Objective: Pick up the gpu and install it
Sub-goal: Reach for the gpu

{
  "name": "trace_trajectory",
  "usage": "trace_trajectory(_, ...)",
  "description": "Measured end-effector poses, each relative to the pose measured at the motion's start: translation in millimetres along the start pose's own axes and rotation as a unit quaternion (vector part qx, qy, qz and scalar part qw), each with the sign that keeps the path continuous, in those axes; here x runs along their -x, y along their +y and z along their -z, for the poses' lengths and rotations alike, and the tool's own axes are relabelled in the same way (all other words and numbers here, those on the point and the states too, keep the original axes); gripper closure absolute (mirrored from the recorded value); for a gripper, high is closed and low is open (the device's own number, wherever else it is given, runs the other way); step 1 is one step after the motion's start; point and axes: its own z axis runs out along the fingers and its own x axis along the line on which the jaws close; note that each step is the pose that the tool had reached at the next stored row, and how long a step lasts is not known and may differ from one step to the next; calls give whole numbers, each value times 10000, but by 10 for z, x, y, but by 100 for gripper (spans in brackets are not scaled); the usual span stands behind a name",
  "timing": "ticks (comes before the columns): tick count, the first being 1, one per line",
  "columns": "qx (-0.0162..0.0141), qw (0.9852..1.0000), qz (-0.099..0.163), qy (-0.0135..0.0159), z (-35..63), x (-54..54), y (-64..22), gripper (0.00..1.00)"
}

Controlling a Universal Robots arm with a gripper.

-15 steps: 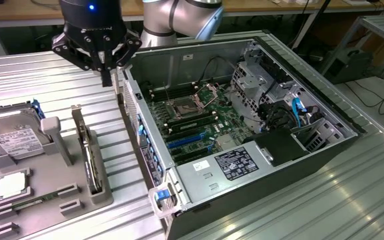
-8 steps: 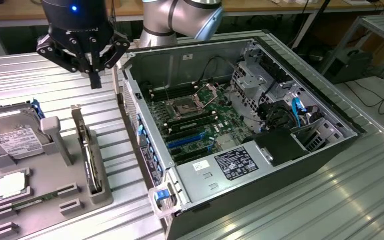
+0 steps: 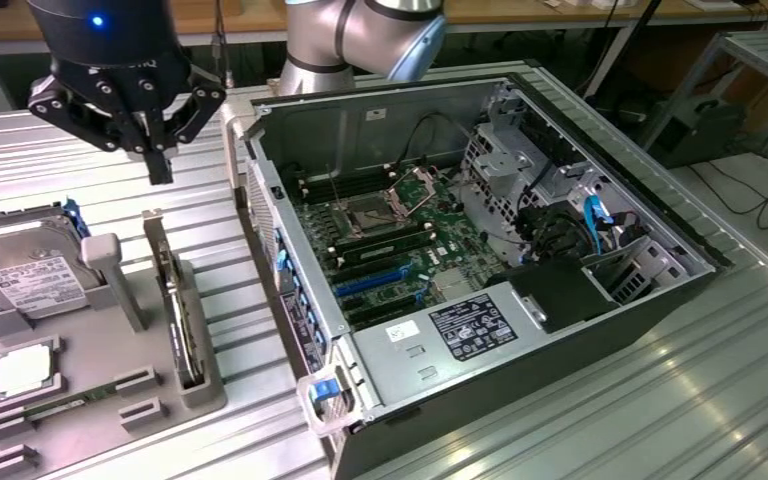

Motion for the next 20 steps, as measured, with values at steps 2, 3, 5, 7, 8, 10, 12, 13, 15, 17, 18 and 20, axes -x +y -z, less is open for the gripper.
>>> trace_trajectory(2,0,10000,12,1,-2,-49,-4,89)
trace_trajectory(3,1,10000,54,3,-5,-66,-5,89)
trace_trajectory(5,4,9999,130,5,-12,-77,-7,89)
trace_trajectory(7,5,9998,214,10,-16,-87,-8,89)
trace_trajectory(8,6,9997,257,12,-18,-92,-8,89)
trace_trajectory(10,7,9994,337,16,-22,-104,-10,89)
trace_trajectory(12,9,9992,395,18,-27,-123,-12,89)
trace_trajectory(13,10,9991,422,19,-28,-132,-13,89)
trace_trajectory(15,11,9989,475,22,-31,-150,-16,89)
trace_trajectory(17,11,9987,514,23,-33,-172,-22,89)
trace_trajectory(18,12,9986,532,24,-34,-190,-27,89)
trace_trajectory(20,12,9985,538,24,-33,-193,-28,89)
